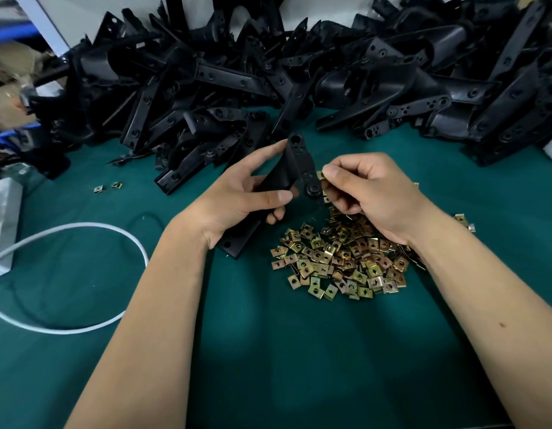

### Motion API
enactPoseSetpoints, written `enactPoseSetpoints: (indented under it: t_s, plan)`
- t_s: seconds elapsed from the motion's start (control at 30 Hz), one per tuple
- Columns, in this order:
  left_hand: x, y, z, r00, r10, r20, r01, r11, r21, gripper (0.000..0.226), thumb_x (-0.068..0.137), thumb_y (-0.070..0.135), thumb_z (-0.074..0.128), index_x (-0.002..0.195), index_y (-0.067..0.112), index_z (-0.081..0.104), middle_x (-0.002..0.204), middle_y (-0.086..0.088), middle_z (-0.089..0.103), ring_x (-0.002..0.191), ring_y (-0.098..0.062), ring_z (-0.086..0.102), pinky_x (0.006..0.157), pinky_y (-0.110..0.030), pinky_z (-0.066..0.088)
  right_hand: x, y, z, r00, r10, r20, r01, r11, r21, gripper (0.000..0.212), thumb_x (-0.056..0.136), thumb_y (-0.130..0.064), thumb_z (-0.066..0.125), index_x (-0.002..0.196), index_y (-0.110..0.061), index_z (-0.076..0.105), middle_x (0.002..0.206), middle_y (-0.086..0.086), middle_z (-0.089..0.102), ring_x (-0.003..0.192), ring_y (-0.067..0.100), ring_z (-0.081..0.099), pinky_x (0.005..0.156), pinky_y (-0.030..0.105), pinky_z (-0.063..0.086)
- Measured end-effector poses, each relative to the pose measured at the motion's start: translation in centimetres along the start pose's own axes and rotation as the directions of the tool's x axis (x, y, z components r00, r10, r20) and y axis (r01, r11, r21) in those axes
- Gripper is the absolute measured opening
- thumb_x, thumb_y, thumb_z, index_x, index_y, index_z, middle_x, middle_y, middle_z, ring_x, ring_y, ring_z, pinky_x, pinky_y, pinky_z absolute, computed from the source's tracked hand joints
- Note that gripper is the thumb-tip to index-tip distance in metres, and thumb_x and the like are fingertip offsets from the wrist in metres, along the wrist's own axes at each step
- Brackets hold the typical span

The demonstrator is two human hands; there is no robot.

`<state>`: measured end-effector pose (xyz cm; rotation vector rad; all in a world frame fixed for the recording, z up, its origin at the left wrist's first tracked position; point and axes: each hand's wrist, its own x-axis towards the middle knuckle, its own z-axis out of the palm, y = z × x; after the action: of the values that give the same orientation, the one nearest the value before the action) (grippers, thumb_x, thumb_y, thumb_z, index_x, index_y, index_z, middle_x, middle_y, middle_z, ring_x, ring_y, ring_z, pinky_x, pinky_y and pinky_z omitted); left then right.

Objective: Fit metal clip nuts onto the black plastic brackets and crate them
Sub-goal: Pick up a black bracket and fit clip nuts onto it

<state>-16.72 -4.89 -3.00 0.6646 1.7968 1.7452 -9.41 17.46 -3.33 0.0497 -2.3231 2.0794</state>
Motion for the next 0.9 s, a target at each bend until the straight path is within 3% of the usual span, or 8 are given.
enactPoseSetpoints:
  t_s: [0.3, 0.63, 0.73, 0.83, 0.9]
  plan:
    - [0.3, 0.0, 0.8, 1.0, 0.025, -0.011, -0.023, 0.992, 0.123, 0.075, 0.079, 0.025, 0.08, 0.146, 0.032, 0.046, 0.082, -0.001, 0.071, 0.056, -0.022, 0.057, 0.052, -0.027, 0.051, -0.1, -0.1, 0.0, 0.998, 0.069, 0.012, -0.07, 0.996, 0.049, 0.025, 0.105, -0.014, 0.056, 0.086, -0.004, 0.071, 0.062, 0.002, 0.055, 0.052, 0.01, 0.044, 0.046, 0.016, 0.033]
    - [0.5, 0.1, 1.6, 0.992, 0.087, -0.095, -0.046, 0.927, 0.372, 0.068, 0.074, 0.049, 0.082, 0.133, 0.045, 0.049, 0.077, 0.008, 0.074, 0.051, -0.021, 0.064, 0.047, -0.027, 0.052, -0.1, -0.2, 0.6, 0.995, 0.086, -0.042, -0.088, 0.996, -0.033, 0.023, 0.099, -0.017, 0.067, 0.078, -0.008, 0.072, 0.051, -0.002, 0.051, 0.049, 0.013, 0.04, 0.043, 0.017, 0.033]
    - [0.4, 0.6, 1.1, 0.987, 0.13, -0.098, -0.09, 0.937, 0.338, 0.065, 0.078, 0.044, 0.086, 0.132, 0.048, 0.05, 0.085, 0.005, 0.075, 0.051, -0.022, 0.064, 0.046, -0.029, 0.053, -0.1, -0.6, 0.8, 0.998, 0.053, -0.035, -0.053, 0.998, 0.02, 0.029, 0.099, -0.023, 0.067, 0.078, -0.004, 0.071, 0.053, 0.0, 0.052, 0.047, 0.011, 0.04, 0.042, 0.017, 0.032]
    - [0.1, 1.0, -0.1, 0.962, 0.184, -0.2, -0.138, 0.965, 0.225, 0.06, 0.085, 0.038, 0.082, 0.136, 0.042, 0.05, 0.083, 0.0, 0.074, 0.051, -0.021, 0.062, 0.046, -0.029, 0.052, 0.2, -1.0, 1.8, 0.999, 0.02, -0.028, -0.018, 0.999, 0.039, 0.051, 0.102, -0.044, 0.06, 0.081, 0.002, 0.065, 0.064, 0.004, 0.062, 0.051, 0.013, 0.048, 0.045, 0.019, 0.034]
    - [-0.3, 1.3, -1.2, 0.93, 0.183, -0.32, -0.157, 0.982, 0.105, 0.06, 0.089, 0.039, 0.076, 0.141, 0.036, 0.047, 0.079, -0.002, 0.071, 0.052, -0.021, 0.059, 0.046, -0.028, 0.049, 0.9, -1.2, 3.0, 0.999, -0.007, -0.041, 0.0, 0.986, -0.167, 0.042, 0.102, -0.046, 0.058, 0.087, -0.01, 0.073, 0.069, -0.003, 0.069, 0.056, 0.009, 0.057, 0.051, 0.019, 0.042]
